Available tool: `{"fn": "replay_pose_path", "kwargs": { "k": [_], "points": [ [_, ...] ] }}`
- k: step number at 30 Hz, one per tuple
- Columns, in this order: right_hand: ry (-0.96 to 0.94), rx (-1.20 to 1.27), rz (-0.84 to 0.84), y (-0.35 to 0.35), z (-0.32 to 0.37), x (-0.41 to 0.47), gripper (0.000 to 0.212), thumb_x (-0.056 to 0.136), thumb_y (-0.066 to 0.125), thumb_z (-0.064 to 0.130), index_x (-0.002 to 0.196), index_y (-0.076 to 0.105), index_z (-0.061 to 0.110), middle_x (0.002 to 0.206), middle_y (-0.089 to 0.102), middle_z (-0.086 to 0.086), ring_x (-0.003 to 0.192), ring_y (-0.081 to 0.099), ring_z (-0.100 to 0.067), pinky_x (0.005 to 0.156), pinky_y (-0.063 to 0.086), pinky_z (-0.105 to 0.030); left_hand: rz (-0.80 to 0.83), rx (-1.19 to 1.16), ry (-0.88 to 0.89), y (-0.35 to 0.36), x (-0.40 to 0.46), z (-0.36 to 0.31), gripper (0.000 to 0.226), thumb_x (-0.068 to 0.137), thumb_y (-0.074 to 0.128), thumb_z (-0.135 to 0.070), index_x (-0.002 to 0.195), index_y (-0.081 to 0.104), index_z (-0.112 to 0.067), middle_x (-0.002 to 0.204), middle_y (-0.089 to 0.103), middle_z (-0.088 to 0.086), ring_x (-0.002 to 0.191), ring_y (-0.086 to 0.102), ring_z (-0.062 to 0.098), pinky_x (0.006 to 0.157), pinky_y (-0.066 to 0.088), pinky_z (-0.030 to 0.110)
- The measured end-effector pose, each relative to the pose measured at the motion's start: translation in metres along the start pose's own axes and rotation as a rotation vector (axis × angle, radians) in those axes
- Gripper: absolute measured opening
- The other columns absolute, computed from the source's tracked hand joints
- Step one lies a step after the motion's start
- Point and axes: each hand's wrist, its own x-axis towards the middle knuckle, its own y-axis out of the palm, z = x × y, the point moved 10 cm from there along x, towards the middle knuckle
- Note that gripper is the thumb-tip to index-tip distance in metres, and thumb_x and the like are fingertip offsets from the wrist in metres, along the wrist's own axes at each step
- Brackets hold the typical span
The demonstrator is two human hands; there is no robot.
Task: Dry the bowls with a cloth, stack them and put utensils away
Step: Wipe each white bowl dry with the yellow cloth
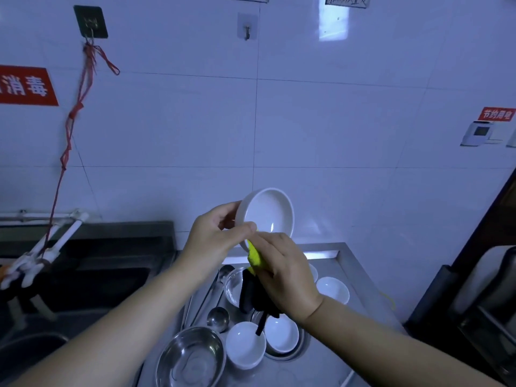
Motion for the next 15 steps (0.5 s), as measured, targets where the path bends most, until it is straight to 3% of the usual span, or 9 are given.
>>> {"fn": "replay_pose_path", "kwargs": {
  "k": [4, 6, 8, 10, 13, 15],
  "points": [
    [-0.506, -0.263, 0.236, 0.007, 0.004, -0.015, 0.026, 0.099, 0.043, 0.01, 0.125, 0.048, 0.011, 0.115, 0.064, -0.008, 0.101, 0.056, -0.027, 0.084, 0.045, -0.035, 0.124, 0.102, -0.068, -0.001, 0.003, -0.002, 0.043, 0.049, 0.071, -0.034, 0.091, 0.073, -0.022, 0.092, 0.074, 0.007, 0.083, 0.067, 0.018, 0.08, 0.053, 0.031],
    [-0.653, -0.356, 0.283, 0.006, -0.001, -0.015, 0.022, 0.099, 0.044, 0.009, 0.121, 0.05, 0.011, 0.11, 0.067, -0.008, 0.099, 0.058, -0.029, 0.082, 0.047, -0.038, 0.162, 0.151, -0.097, -0.002, 0.008, -0.003, 0.044, 0.051, 0.073, -0.032, 0.093, 0.073, -0.02, 0.094, 0.074, 0.006, 0.085, 0.067, 0.016, 0.081, 0.052, 0.031],
    [-0.566, -0.376, 0.235, 0.004, -0.005, -0.004, 0.023, 0.097, 0.046, 0.007, 0.119, 0.051, 0.011, 0.108, 0.067, -0.007, 0.097, 0.058, -0.029, 0.08, 0.047, -0.038, 0.092, 0.058, -0.101, -0.008, 0.012, 0.0, 0.041, 0.061, 0.073, -0.024, 0.102, 0.07, -0.02, 0.096, 0.074, 0.003, 0.089, 0.067, 0.014, 0.079, 0.051, 0.026],
    [-0.343, -0.318, 0.172, 0.002, -0.007, 0.009, 0.028, 0.094, 0.048, 0.006, 0.121, 0.054, 0.012, 0.108, 0.066, -0.005, 0.093, 0.058, -0.028, 0.077, 0.045, -0.036, 0.026, -0.08, -0.074, -0.009, 0.009, 0.005, 0.046, 0.066, 0.071, -0.02, 0.112, 0.066, -0.019, 0.103, 0.072, 0.004, 0.093, 0.066, 0.016, 0.079, 0.052, 0.026],
    [-0.074, -0.177, 0.068, 0.001, -0.004, 0.015, 0.043, 0.084, 0.06, 0.001, 0.124, 0.053, 0.015, 0.104, 0.066, -0.005, 0.084, 0.054, -0.027, 0.073, 0.043, -0.036, 0.047, -0.156, -0.012, 0.001, -0.002, 0.008, 0.049, 0.07, 0.069, -0.021, 0.118, 0.064, -0.02, 0.108, 0.068, 0.016, 0.093, 0.063, 0.023, 0.086, 0.053, 0.039],
    [-0.001, -0.118, 0.102, 0.007, -0.001, 0.013, 0.043, 0.086, 0.056, 0.0, 0.125, 0.053, 0.015, 0.102, 0.065, -0.006, 0.08, 0.053, -0.028, 0.07, 0.044, -0.039, 0.058, -0.13, -0.006, 0.001, -0.004, 0.005, 0.05, 0.07, 0.067, -0.022, 0.119, 0.064, -0.027, 0.107, 0.066, 0.022, 0.091, 0.063, 0.025, 0.085, 0.053, 0.042]
  ]
}}
